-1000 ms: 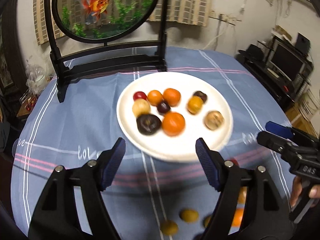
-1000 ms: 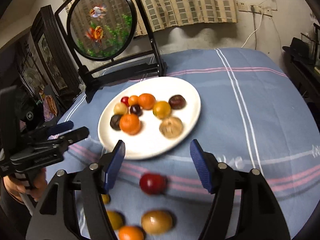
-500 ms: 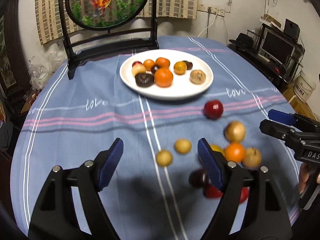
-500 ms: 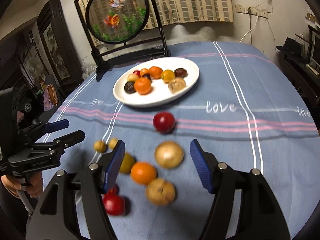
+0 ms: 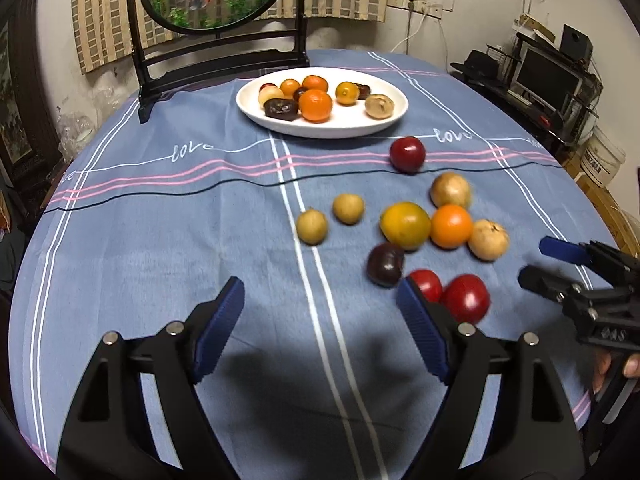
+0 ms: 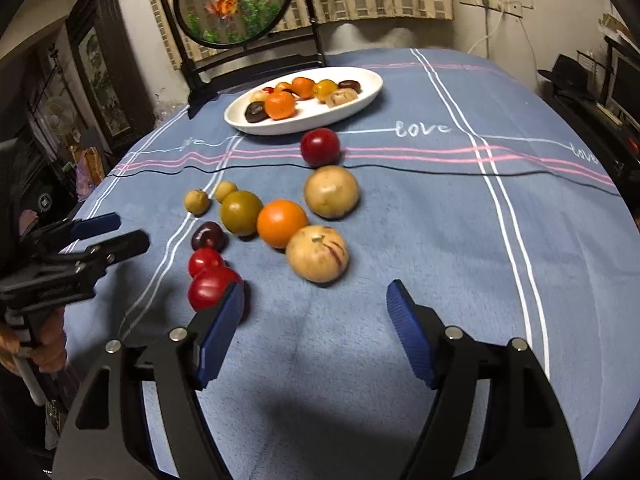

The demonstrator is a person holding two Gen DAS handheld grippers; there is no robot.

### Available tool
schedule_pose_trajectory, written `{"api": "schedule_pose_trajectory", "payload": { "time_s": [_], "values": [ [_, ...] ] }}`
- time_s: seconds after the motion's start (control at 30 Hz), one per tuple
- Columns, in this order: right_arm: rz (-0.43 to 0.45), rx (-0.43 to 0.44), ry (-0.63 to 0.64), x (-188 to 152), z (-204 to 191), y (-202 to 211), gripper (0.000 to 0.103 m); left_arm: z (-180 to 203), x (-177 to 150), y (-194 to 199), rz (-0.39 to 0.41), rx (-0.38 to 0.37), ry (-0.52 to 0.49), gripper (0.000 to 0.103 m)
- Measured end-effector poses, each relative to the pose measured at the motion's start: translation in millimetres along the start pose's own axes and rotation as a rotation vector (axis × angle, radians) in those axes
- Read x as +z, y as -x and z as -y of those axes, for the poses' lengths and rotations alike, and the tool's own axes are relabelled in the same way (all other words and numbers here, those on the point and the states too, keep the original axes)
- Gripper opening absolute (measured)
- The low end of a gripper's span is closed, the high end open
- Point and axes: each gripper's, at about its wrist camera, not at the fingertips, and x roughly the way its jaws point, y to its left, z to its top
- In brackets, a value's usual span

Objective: Organize fruits
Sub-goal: 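Withdraw both open grippers from the plate back to the fruit cluster, then close the right gripper on the tan speckled round fruit, then grasp the large red tomato with the left gripper while the right gripper holds the tan fruit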

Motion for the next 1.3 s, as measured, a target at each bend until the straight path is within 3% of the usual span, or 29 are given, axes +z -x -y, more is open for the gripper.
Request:
{"api": "schedule_pose_trajectory", "payload": {
  "time_s": [0.33, 0.4, 0.53, 0.67, 1.3],
  "values": [
    [-0.061, -0.071, 0.052, 6.5, -2.7, -27.1, 0.072, 14.6, -14.9, -2.9, -0.039, -0.036, -0.011, 0.081],
    [-0.087, -0.078, 0.076, 10.0, -8.0, -35.5, 0.061, 16.7, -15.9, -4.1, -0.044, -0.041, -0.014, 0.081],
    [-0.107, -0.106, 0.096, 16.6, -13.5, -48.1, 0.056, 20.3, -15.0, -7.9, -0.059, -0.044, -0.022, 0.081],
    [-0.107, -0.092, 0.105, 21.6, -14.6, -54.4, 0.041, 28.4, -13.0, -8.5, -0.063, -0.069, -0.038, 0.081],
    [-0.039, -0.038, 0.026, -1.4, 24.2, -8.8, 0.041, 78.2, -5.0, -25.2, -0.137, -0.134, -0.045, 0.081]
  ]
}}
